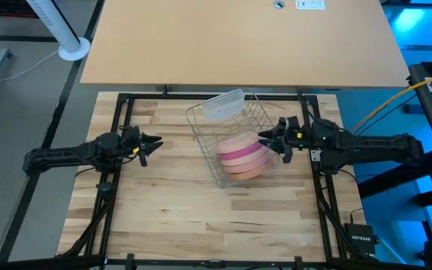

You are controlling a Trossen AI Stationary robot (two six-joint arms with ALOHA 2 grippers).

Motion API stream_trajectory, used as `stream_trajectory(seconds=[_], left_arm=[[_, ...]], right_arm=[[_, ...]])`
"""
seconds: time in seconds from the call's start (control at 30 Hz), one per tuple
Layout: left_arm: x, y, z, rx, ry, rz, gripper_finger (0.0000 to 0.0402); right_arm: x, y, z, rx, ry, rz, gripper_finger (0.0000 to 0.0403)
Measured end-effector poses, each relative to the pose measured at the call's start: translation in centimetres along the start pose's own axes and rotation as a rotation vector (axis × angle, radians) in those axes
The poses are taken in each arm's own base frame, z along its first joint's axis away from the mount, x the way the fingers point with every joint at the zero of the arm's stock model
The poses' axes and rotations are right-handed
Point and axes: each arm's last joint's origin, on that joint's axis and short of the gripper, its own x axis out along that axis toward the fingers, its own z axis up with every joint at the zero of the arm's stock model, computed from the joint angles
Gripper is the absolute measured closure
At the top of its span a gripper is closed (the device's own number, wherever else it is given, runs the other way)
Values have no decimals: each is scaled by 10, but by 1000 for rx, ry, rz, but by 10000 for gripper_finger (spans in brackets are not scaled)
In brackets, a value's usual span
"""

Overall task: Sort dishes
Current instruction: Return to Home Position

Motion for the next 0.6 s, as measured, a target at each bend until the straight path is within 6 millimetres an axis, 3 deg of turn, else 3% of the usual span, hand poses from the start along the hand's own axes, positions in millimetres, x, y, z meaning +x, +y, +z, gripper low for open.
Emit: stream_trajectory(seconds=[0.33,0.6], left_arm=[[-6,0,5,-18,-70,-25,286],[-6,0,5,-17,-67,-24,286]], right_arm=[[-20,-18,-42,19,-142,70,233],[-24,-29,-66,12,-102,59,233]])
